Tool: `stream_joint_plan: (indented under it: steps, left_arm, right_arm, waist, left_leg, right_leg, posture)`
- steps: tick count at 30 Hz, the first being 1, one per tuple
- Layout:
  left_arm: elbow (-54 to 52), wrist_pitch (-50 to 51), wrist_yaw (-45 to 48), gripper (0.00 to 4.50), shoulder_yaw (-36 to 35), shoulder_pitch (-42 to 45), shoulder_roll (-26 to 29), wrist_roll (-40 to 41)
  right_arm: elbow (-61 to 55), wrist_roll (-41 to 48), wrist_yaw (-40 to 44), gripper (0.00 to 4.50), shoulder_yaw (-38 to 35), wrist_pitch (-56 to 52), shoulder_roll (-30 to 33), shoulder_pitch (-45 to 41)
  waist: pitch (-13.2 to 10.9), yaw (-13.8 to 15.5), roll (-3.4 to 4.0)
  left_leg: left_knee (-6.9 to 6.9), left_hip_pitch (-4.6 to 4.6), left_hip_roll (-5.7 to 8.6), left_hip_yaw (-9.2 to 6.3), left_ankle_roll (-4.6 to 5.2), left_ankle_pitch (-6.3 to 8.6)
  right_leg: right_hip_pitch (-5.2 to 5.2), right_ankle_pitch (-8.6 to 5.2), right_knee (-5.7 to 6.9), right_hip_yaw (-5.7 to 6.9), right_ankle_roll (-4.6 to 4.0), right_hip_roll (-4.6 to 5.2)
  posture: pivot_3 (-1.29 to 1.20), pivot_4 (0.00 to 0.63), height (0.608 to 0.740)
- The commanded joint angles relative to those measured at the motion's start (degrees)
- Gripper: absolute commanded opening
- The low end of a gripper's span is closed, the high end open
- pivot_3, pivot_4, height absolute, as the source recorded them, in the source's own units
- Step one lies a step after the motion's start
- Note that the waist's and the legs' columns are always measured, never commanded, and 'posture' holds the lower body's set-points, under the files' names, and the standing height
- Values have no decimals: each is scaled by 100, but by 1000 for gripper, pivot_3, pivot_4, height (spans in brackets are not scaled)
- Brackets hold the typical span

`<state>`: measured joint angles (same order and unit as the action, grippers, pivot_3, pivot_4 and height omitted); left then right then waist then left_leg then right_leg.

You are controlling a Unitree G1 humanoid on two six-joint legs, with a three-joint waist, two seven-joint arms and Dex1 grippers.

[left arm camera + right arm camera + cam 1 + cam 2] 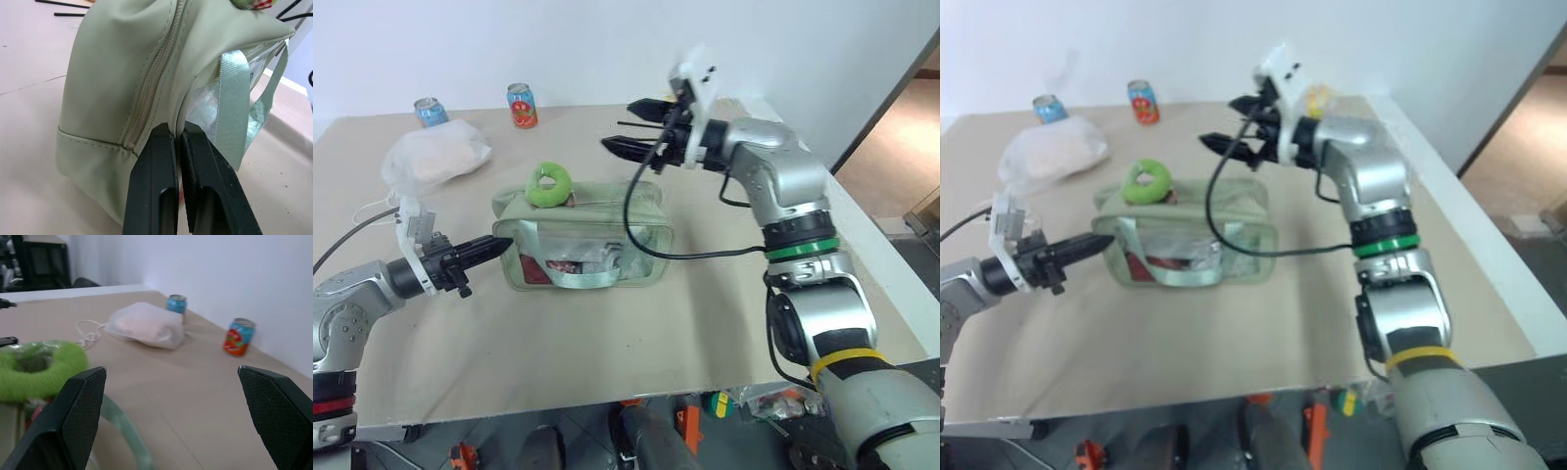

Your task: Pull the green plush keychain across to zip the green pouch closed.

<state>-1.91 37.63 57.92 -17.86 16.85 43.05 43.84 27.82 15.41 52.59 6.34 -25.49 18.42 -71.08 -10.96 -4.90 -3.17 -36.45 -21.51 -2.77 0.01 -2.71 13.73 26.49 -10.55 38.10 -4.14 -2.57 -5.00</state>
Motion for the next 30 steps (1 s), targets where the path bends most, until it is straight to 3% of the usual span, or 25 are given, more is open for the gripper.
stream_joint_plan:
  steps: [1,16,17,19,28,30]
  left_arm:
    - [-128,21,-5,0,64,-115,-29,-35]
    - [-191,2,-47,0,95,-172,-146,-49]
    - [-195,4,-55,0,88,-173,-153,-46]
    - [-215,6,-67,0,71,-194,-163,-35]
    - [-235,-19,-101,0,83,-251,-225,-32]
    - [-204,-34,-85,0,113,-231,-240,-45]
  right_arm:
    - [-353,-79,214,4457,242,-92,-143,-229]
    - [-645,-400,492,4457,957,-349,-616,-1]
    - [-616,-433,487,3925,964,-314,-628,13]
    - [-588,-477,506,3396,966,-257,-629,42]
    - [-420,-611,579,187,900,10,-549,65]
    - [-333,-665,581,34,871,91,-495,60]
  waist:
    - [0,16,0]
    - [1,44,0]
    - [1,44,-1]
    - [1,45,-1]
    - [2,45,-1]
    - [2,45,-2]
  left_leg:
    - [0,0,0,1,-1,3]
    - [-7,8,3,-3,1,4]
    - [-8,8,4,-2,1,4]
    - [-8,7,6,0,1,4]
    - [-8,8,7,-1,1,4]
    - [-8,9,7,-1,1,4]
  right_leg:
    - [0,-3,-1,-1,4,2]
    - [-6,-8,7,8,10,5]
    - [-6,-8,7,7,10,7]
    - [-6,-8,6,5,10,9]
    - [-7,-8,6,6,10,10]
    - [-8,-8,6,6,10,10]
  posture:
    - [0,150,740]
    - [0,150,740]
    - [0,150,740]
    - [0,150,740]
    - [0,150,740]
    - [0,150,740]
